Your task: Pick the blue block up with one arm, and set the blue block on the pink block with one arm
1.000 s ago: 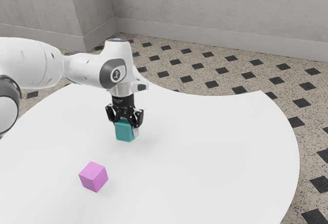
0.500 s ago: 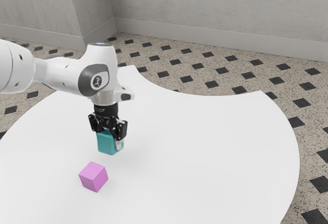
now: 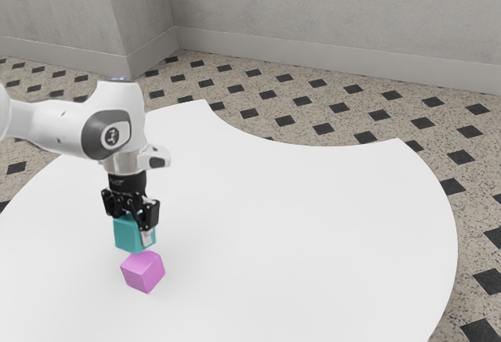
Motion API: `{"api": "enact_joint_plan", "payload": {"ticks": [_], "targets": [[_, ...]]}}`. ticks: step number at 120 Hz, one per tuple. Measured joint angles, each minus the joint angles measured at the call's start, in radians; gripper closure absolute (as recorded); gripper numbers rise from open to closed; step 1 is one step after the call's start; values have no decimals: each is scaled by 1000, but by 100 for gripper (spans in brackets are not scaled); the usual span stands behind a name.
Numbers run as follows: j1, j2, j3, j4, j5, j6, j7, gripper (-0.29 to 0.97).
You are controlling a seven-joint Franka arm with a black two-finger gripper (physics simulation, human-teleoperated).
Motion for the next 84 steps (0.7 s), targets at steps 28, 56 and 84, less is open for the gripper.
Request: {"api": "enact_joint_plan", "payload": {"ticks": [28,56,84], "targets": [[14,-5,-5,-19,2,1,17,30],[6,-6,-6,-34,3,1,27,30],[-27,-6,0,-43,7,1,33,25]]}}
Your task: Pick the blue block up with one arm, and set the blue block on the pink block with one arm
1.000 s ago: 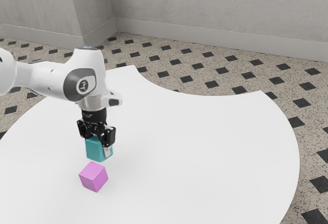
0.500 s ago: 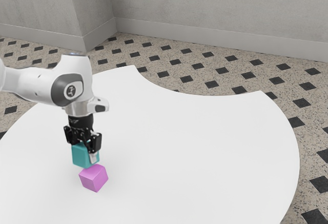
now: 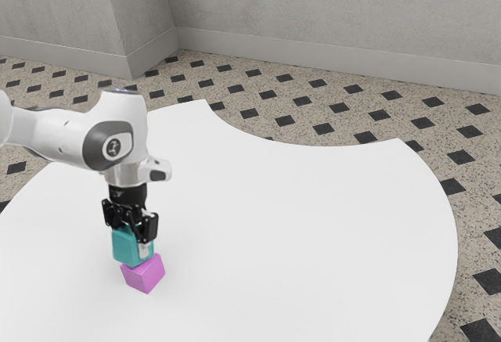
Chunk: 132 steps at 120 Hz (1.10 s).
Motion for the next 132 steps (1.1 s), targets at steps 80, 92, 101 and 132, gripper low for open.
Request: {"api": "enact_joint_plan", "payload": {"ticks": [80,92,101,132], "targets": [[-48,-103,52,206,92,-40,17,1],[-47,-116,50,303,125,-62,21,1],[-55,-119,38,371,141,-77,26,1],[-86,-86,-15,704,201,-247,32,0]]}}
